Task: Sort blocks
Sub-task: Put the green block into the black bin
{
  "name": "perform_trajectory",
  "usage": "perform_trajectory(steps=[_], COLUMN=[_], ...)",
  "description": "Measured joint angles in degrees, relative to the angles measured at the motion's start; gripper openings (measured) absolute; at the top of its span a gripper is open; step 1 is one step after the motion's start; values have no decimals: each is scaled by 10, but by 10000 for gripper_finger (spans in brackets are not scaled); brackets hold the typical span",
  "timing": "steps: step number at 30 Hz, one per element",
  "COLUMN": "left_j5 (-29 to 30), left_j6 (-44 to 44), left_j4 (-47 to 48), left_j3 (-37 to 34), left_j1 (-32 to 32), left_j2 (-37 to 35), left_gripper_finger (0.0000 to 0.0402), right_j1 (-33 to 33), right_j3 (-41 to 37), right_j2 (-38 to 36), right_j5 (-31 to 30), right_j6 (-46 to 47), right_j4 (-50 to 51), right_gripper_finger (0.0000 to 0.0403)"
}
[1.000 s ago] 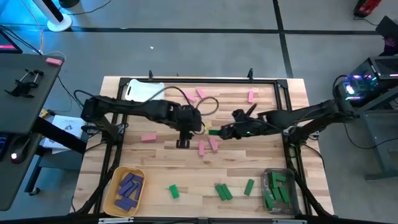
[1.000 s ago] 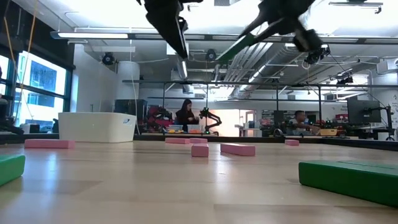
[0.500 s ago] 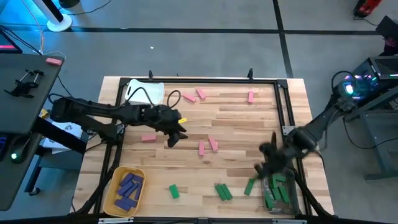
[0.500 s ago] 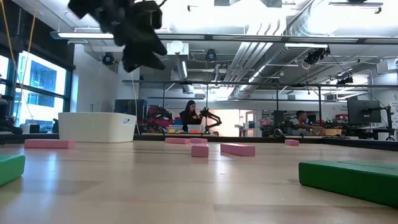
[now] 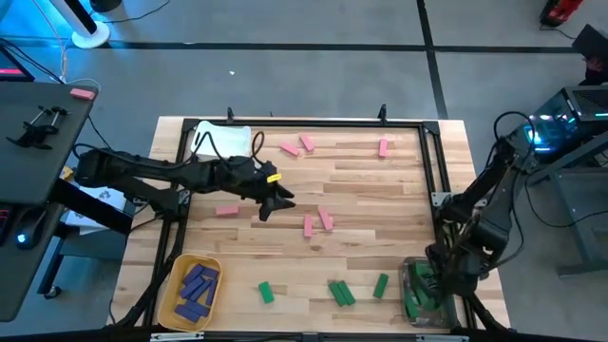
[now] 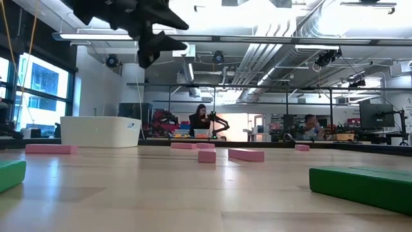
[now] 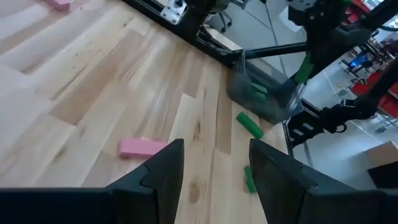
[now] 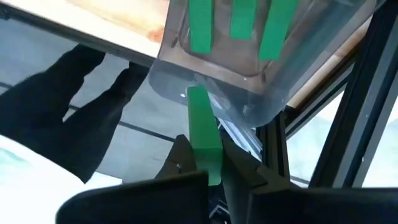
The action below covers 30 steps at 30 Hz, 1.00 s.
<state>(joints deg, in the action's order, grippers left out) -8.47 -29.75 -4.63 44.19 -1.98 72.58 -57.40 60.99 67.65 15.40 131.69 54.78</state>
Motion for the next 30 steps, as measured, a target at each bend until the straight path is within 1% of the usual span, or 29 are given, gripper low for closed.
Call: perform_trajectory(steps=[3, 5, 10, 13, 15, 16, 17, 18, 20, 22, 23, 24, 25, 26, 28, 30], left_j5=[-6, -20, -50, -69, -75, -78, -81, -86, -95, -96, -96, -96, -96, -96, -97, -97], left_j6=[3, 4, 15, 15, 17, 19, 22, 24, 24, 25, 27, 30, 33, 35, 39, 39], left_j4=[1, 3, 4, 4, 5, 6, 6, 6, 6, 6, 7, 7, 7, 8, 9, 9], left_j3=[6, 9, 12, 12, 12, 12, 12, 12, 12, 12, 12, 12, 12, 12, 12, 12], left_j1=[0, 0, 0, 0, 0, 0, 0, 0, 0, 2, 4, 6, 7, 10, 14, 18], left_j2=[0, 0, 0, 0, 0, 0, 0, 0, 0, 0, 0, 0, 0, 0, 0, 0], left_gripper_finger=[168, 168, 168, 168, 168, 168, 168, 168, 168, 168, 168, 168, 168, 168, 168, 168], right_j1=[7, 11, 16, 21, 24, 27, 30, 33, 42, 58, 70, 86, 103, 121, 155, 187], right_j3=[0, 0, 0, 0, 0, 0, 0, 0, 0, 1, 1, 1, 1, 1, 1, 1], right_j2=[5, 6, 6, 6, 4, 4, 3, 3, 5, 13, 22, 34, 49, 69, 112, 161], right_j5=[5, 18, 32, 67, 89, 88, 74, 46, -45, -136, -163, -171, -165, -146, -81, -2], right_j6=[5, 4, -50, -78, -90, -92, -92, -92, -96, -119, -136, -156, -177, -201, -253, -308], right_j4=[8, 17, 18, 7, -26, -53, -81, -109, -168, -215, -232, -247, -260, -275, -322, -390], right_gripper_finger=[17, 35, 103, 148, 172, 182, 190, 195, 199, 200, 201, 201, 201, 201, 201, 201])
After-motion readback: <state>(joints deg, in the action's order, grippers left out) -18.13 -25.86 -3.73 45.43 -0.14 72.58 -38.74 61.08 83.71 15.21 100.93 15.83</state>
